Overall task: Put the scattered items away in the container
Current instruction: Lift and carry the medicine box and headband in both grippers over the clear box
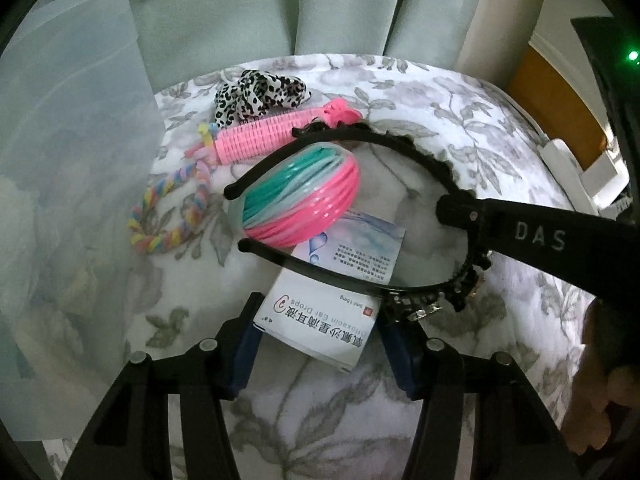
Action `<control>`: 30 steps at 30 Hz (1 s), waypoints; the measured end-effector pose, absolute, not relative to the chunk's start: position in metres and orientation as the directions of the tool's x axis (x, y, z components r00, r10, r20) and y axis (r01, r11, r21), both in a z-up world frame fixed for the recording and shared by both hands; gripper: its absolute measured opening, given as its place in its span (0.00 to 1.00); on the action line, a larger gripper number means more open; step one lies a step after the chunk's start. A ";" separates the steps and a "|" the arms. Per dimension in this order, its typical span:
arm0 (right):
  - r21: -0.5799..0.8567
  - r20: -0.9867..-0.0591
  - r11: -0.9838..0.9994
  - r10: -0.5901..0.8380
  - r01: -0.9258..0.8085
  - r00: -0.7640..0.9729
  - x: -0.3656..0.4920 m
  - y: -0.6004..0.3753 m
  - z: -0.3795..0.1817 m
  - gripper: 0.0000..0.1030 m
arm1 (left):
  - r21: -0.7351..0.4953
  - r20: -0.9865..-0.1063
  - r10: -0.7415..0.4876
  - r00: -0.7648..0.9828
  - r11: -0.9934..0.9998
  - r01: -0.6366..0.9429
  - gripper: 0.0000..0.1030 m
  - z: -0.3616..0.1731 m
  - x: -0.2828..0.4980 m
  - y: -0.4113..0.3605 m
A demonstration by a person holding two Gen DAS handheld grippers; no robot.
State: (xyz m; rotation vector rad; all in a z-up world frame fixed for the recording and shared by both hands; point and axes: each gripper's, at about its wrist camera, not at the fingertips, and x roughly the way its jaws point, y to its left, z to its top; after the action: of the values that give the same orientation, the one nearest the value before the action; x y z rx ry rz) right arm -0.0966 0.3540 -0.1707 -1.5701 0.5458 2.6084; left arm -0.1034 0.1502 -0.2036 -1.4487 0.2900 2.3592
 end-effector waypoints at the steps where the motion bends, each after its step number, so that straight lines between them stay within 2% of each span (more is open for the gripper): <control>1: 0.270 -0.866 -0.937 -0.136 -0.221 -0.482 -0.093 0.354 -0.170 0.21 | -0.010 -0.892 0.191 -0.410 -0.915 -0.404 0.56 -0.203 -0.101 0.149; 11: 0.349 -0.844 -0.884 -0.152 -0.311 -0.514 -0.040 0.372 -0.151 0.20 | 0.007 -0.905 0.186 -0.383 -0.893 -0.451 0.54 -0.196 -0.059 0.145; 19: 0.377 -0.820 -0.858 -0.134 -0.349 -0.557 -0.007 0.386 -0.127 0.18 | 0.016 -0.895 0.191 -0.403 -0.890 -0.456 0.49 -0.179 -0.035 0.134; 30: 0.457 -0.768 -0.803 -0.139 -0.382 -0.625 0.034 0.406 -0.102 0.18 | 0.024 -0.874 0.205 -0.440 -0.887 -0.461 0.48 -0.155 -0.014 0.126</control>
State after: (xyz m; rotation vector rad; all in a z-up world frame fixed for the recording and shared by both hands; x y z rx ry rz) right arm 0.0345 0.4056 -0.1016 -1.2834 0.9181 2.5494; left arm -0.0139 0.1261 -0.1553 -1.3716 0.3650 2.3454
